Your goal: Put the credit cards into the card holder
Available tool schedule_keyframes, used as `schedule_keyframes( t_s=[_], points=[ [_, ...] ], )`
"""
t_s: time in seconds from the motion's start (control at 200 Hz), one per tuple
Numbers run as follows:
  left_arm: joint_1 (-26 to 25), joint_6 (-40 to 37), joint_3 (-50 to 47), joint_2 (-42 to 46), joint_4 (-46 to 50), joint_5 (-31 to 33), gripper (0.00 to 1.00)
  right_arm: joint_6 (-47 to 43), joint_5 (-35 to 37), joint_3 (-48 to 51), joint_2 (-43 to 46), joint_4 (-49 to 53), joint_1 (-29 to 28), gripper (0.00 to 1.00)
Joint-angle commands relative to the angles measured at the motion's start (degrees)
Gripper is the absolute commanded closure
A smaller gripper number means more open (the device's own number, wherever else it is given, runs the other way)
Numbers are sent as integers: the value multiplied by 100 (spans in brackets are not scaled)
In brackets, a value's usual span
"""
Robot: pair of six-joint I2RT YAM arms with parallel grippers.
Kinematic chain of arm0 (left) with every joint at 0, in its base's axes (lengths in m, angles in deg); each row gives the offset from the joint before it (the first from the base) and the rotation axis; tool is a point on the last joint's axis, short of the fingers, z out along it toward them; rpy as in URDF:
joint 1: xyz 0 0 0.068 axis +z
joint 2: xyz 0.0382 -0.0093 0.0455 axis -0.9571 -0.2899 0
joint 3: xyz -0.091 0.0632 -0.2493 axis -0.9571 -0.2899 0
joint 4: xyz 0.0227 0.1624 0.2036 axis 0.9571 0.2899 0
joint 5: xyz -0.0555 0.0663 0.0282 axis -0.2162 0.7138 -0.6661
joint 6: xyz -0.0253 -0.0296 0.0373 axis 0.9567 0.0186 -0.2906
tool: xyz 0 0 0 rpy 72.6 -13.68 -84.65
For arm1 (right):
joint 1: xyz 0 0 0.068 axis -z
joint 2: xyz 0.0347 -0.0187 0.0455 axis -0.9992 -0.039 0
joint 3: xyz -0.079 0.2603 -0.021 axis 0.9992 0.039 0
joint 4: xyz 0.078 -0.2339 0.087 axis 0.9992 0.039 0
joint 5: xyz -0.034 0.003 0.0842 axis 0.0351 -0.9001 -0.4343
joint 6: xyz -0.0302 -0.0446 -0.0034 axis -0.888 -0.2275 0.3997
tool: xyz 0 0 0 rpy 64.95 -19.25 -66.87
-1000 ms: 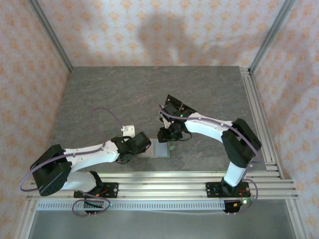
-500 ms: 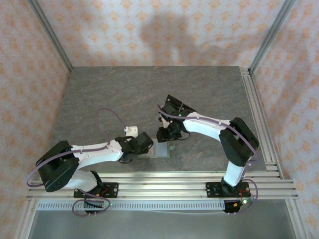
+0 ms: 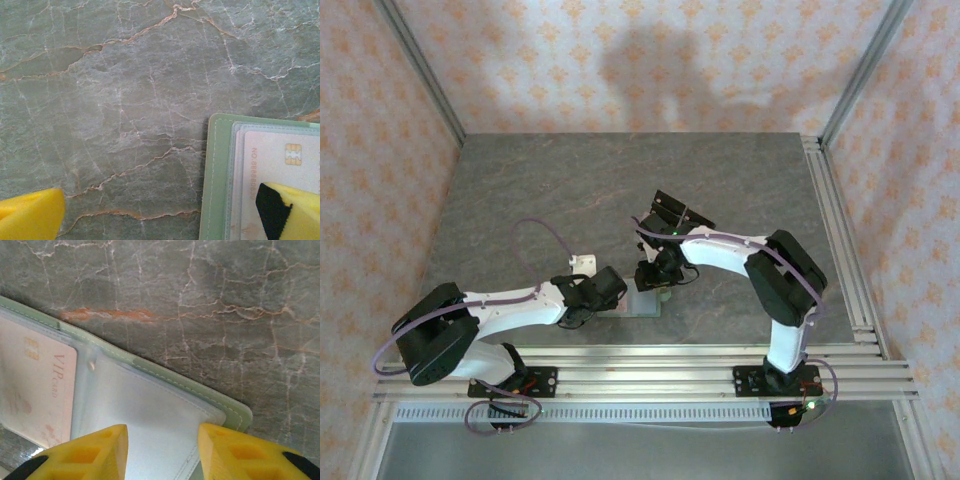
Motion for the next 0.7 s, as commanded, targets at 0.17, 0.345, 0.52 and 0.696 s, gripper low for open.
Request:
schedule_keyframes(
  t_s=[0.17, 0.345, 0.52, 0.696],
  points=[
    [25, 63, -147, -2, -102, 77, 0, -40, -361, 51, -124, -75, -69, 60],
    [21, 68, -151, -25, -139, 59, 0, 81, -723, 56, -116, -222, -94, 60],
    [6, 64, -168, 95, -119, 79, 0, 149, -870, 21, -196, -301, -121, 60],
    [-56, 32, -263, 525, -154, 25, 0, 202, -920, 6, -296, -370, -133, 60]
  ],
)
